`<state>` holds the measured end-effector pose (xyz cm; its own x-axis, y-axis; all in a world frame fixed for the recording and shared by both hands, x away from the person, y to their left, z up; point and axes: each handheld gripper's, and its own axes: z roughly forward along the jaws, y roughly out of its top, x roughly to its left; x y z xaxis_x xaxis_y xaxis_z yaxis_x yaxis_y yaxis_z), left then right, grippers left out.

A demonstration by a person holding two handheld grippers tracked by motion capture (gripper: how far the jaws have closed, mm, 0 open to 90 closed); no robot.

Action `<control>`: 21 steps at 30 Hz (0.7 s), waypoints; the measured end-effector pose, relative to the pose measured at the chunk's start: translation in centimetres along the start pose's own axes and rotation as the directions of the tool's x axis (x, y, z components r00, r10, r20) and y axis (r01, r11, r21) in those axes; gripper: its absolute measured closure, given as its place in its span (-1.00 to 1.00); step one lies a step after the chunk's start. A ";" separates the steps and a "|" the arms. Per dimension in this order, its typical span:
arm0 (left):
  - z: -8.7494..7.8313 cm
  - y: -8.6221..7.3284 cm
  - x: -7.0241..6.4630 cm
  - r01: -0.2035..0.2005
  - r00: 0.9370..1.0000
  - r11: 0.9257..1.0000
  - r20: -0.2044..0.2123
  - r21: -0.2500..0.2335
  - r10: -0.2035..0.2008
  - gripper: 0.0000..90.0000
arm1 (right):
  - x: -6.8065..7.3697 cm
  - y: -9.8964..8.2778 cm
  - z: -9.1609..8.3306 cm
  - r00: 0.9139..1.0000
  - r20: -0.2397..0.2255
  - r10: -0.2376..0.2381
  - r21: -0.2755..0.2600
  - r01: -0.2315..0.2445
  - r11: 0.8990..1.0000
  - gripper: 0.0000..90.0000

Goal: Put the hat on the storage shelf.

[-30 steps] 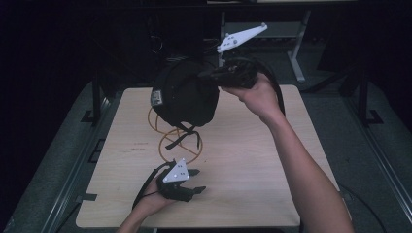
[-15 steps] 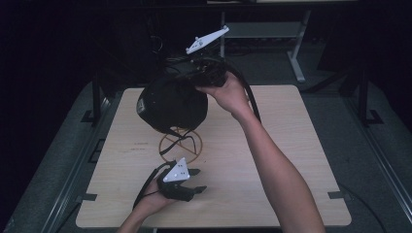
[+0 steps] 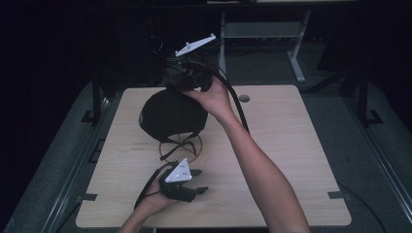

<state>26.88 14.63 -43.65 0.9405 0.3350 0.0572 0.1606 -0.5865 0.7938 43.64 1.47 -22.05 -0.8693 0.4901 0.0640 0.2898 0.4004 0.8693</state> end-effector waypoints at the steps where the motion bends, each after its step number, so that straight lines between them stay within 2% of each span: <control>1: 0.0 0.0 0.0 0.002 1.000 1.000 -0.001 0.000 -0.002 -0.10 | -0.1 -0.2 -0.2 1.000 -0.008 0.012 0.002 -0.012 1.000 0.19; 4: 0.0 0.0 0.1 0.006 1.000 1.000 -0.008 -0.004 -0.006 -0.11 | -0.5 -0.7 -0.6 0.999 -0.015 0.031 0.010 -0.031 0.999 0.11; 7: -0.1 0.0 0.2 0.009 1.000 1.000 -0.017 -0.001 -0.009 -0.13 | -0.9 -1.2 -1.0 0.997 -0.045 0.059 0.006 -0.059 0.998 0.05; 13: -0.2 -0.2 0.3 0.018 0.999 1.000 -0.028 -0.002 -0.018 -0.19 | -1.4 -2.0 -1.4 0.996 -0.054 0.066 0.019 -0.065 0.998 -0.09; 16: -0.2 -0.2 0.3 0.018 0.998 1.000 -0.052 0.002 -0.018 -0.29 | -1.7 -2.5 -1.8 0.996 -0.057 0.075 0.021 -0.074 0.997 -0.14; 18: -0.2 -0.2 0.2 0.014 0.998 1.000 -0.058 0.003 -0.014 -0.34 | -1.8 -2.7 -2.2 0.996 -0.055 0.074 0.016 -0.073 0.997 -0.19; 21: -0.2 -0.2 0.1 0.028 0.998 1.000 -0.063 -0.005 -0.029 -0.39 | -2.2 -3.1 -3.0 0.995 -0.048 0.086 0.015 -0.086 0.996 -0.25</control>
<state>26.90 14.93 -43.66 0.9148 0.3973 0.0722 0.1857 -0.5728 0.7984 43.44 -3.17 -23.47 -0.8591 0.4855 0.1622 0.3691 0.3681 0.8534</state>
